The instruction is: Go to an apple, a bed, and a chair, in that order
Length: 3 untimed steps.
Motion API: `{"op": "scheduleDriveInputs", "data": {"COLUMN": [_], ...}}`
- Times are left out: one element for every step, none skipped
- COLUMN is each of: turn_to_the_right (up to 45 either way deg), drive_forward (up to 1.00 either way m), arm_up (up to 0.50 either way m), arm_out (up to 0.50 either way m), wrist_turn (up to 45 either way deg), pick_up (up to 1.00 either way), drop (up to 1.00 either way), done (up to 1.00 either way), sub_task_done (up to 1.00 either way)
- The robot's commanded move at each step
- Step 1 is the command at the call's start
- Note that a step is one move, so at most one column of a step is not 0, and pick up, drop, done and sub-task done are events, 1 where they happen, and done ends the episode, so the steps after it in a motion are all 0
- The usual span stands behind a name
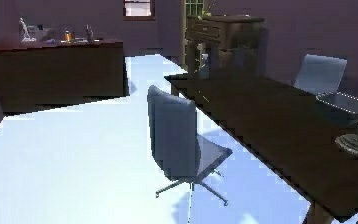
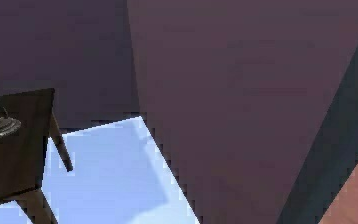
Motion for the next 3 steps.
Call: {"op": "scheduleDriveInputs", "data": {"turn_to_the_right": [-6.0,0.0,12.0], "drive_forward": [0.0,0.1,0.0], "arm_up": [0.0,0.0,0.0], "arm_out": [0.0,0.0,0.0], "wrist_turn": [0.0,0.0,0.0], "pick_up": [0.0,0.0,0.0], "drop": [0.0,0.0,0.0], "done": [0.0,0.0,0.0], "sub_task_done": [0.0,0.0,0.0]}}
